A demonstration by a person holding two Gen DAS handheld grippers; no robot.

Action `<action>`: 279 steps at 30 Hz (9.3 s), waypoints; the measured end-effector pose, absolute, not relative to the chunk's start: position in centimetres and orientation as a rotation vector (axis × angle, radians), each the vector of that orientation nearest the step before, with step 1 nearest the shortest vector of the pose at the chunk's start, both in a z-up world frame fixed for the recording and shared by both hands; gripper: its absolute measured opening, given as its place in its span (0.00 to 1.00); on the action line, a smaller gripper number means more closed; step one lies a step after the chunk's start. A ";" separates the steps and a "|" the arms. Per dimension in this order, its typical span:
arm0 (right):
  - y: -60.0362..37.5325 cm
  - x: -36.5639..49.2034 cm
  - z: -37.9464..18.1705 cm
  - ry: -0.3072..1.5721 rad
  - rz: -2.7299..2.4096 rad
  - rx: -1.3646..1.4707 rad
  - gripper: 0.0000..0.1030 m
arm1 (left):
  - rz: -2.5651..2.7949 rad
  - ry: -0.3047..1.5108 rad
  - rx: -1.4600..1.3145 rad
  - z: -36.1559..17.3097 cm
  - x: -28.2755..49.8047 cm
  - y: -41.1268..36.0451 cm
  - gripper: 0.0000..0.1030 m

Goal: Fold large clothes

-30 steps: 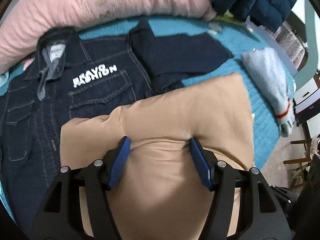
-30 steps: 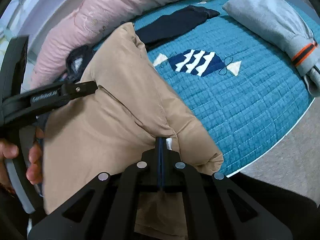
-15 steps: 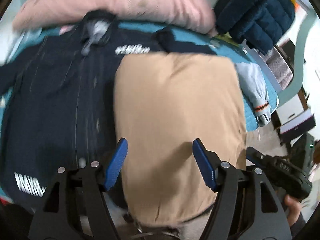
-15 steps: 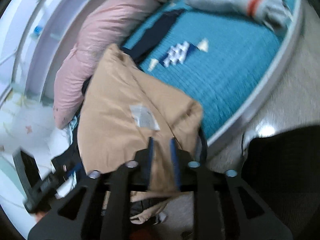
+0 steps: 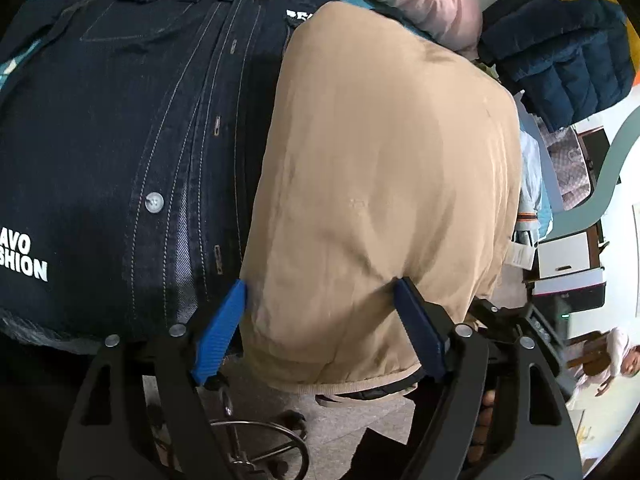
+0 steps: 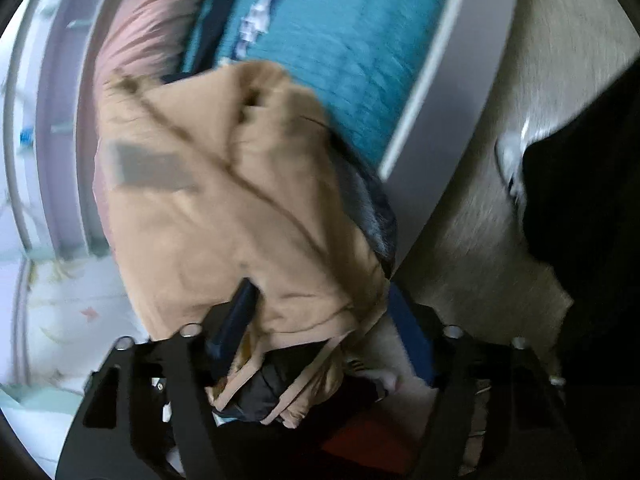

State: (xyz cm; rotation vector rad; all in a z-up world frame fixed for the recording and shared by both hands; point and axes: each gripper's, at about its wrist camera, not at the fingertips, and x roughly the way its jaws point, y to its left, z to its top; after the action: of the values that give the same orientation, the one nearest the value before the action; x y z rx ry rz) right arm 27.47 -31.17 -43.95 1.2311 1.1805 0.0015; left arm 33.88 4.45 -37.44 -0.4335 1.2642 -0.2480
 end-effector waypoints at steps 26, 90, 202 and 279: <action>-32.5 28.4 -42.1 1.094 0.204 1.278 0.12 | -0.289 1.221 -0.361 -34.1 35.6 5.8 0.77; -45.7 39.3 -37.3 1.113 -0.023 0.654 0.40 | -0.650 1.289 -0.286 -37.7 48.4 -4.0 0.20; -68.1 49.0 -34.0 0.893 -0.264 0.525 0.00 | -0.985 0.891 -0.130 -27.0 62.2 -37.4 0.63; -25.5 12.0 -6.5 0.562 0.091 0.134 0.79 | -0.192 0.393 0.052 -6.1 9.9 -1.5 0.95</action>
State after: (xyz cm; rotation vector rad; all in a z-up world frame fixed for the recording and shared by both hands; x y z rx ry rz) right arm 12.00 -25.49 -6.51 0.1338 0.5624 0.0911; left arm 9.93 -1.50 -6.09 0.0520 0.3932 -0.1921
